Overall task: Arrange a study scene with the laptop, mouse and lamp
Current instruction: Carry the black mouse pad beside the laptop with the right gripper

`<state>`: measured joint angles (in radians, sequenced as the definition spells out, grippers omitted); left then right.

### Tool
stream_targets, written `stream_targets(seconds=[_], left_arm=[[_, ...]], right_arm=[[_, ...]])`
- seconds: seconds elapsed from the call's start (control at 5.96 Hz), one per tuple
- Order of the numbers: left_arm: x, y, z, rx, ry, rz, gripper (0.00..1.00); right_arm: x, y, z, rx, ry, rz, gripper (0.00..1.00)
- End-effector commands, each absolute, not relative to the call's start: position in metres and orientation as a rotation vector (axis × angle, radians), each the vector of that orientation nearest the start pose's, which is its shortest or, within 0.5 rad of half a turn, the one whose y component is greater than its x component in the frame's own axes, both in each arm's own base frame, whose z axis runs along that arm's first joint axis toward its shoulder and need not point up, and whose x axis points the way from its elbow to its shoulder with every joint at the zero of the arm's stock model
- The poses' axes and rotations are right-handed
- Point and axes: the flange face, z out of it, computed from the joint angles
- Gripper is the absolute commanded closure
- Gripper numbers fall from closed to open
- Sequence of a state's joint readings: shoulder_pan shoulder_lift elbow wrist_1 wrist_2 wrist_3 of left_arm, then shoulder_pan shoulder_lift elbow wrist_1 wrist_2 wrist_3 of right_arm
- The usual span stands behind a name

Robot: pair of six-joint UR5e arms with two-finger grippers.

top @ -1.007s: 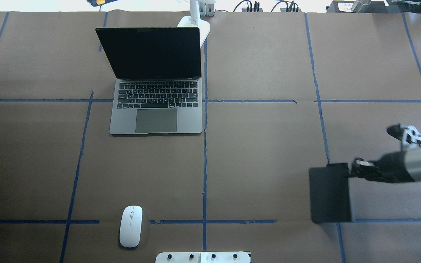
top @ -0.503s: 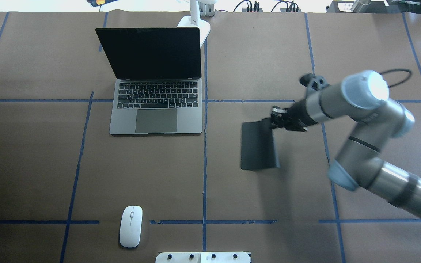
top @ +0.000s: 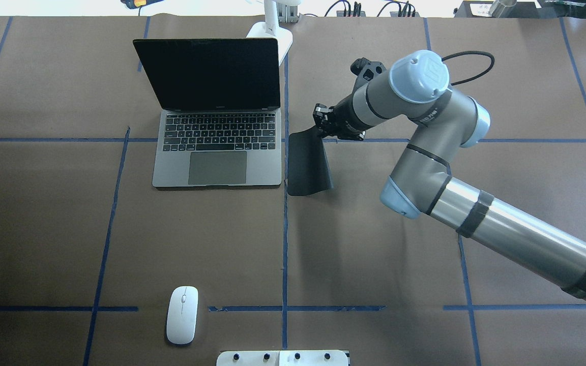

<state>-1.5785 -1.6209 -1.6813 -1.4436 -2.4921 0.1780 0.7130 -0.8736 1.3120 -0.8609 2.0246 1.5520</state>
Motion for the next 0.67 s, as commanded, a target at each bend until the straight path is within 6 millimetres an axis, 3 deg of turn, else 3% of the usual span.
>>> stream_targets(seconds=[0.0,0.34,0.5], left_arm=[[-0.058,-0.509,0.582,0.115,0.916,0.173,0.0],[-0.058,-0.509,0.581,0.118,0.916,0.174,0.0],[-0.058,-0.509,0.576,0.128,0.914,0.179,0.0]], right_arm=[[-0.524,-0.574,0.267,0.03,-1.179,0.353,1.0],[-0.519,-0.578,0.284,0.049,-1.152,0.328,0.95],[-0.517,-0.576,0.301,0.051,-1.127,0.308,0.6]])
